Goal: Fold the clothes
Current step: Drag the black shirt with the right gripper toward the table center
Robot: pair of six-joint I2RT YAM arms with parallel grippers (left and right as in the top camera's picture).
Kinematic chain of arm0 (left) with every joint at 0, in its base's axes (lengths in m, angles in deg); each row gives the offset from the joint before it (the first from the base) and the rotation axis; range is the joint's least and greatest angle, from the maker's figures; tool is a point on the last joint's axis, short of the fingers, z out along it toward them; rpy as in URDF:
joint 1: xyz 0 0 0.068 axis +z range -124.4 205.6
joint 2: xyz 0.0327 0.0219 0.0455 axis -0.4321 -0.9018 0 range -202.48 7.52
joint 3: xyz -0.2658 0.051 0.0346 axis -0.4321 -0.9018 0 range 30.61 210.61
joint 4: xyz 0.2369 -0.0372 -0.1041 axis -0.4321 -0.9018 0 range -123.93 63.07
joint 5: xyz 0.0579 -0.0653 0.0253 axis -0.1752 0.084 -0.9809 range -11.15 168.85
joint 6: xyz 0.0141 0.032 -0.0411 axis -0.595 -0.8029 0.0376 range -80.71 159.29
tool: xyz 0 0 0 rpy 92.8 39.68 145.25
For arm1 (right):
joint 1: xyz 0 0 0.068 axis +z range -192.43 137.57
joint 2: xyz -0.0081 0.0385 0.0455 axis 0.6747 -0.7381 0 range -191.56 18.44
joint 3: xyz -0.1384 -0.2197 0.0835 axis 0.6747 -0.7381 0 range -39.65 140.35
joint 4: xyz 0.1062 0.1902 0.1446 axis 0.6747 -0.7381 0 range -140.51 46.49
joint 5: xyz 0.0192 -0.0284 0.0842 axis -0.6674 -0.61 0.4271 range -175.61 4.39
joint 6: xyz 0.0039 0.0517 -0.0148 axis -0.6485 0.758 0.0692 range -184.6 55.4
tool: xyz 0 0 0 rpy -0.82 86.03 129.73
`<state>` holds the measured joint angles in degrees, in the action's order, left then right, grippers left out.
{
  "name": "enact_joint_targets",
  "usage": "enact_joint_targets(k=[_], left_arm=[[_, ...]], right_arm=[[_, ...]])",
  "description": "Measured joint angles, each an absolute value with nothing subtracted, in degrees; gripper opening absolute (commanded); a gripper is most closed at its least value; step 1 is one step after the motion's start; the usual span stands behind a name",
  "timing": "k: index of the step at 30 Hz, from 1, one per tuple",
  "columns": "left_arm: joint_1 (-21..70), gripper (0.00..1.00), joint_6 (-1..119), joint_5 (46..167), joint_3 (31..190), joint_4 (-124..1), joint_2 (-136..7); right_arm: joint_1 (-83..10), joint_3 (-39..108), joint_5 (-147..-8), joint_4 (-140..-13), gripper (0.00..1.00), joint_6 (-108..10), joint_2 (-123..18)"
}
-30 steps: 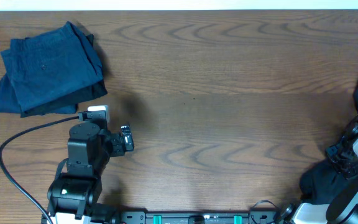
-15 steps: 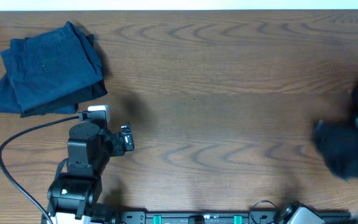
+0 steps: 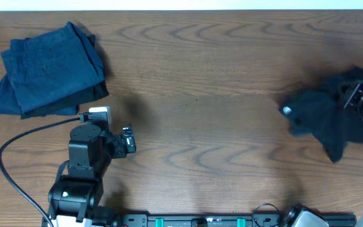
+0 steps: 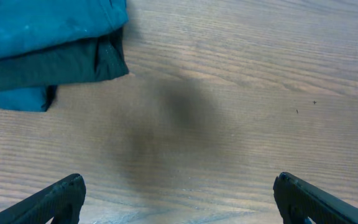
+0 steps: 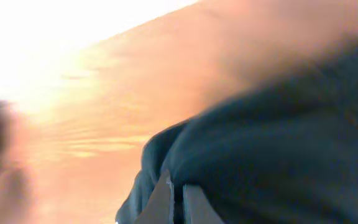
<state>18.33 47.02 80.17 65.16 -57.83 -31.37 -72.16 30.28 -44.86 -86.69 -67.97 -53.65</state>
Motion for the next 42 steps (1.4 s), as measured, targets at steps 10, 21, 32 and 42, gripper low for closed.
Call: enact_joint_targets(k=[10,21,32,42], left_arm=[[18.3,0.98,47.0,80.2,65.2,-57.6,-31.4],[18.3,0.98,47.0,80.2,65.2,-57.6,-31.4],[18.3,0.98,47.0,80.2,65.2,-57.6,-31.4],[18.3,0.98,47.0,80.7,65.2,-53.8,-31.4]], right_arm=[[-65.6,30.9,-26.0,-71.7,0.01,-64.0,-53.6],[-66.1,31.1,-68.0,-90.7,0.01,-47.2,-53.5],[-73.7,31.1,-105.2,-99.5,0.01,-36.4,-53.6],[-73.3,31.1,-72.7,-88.6,0.01,-51.9,-53.6]])
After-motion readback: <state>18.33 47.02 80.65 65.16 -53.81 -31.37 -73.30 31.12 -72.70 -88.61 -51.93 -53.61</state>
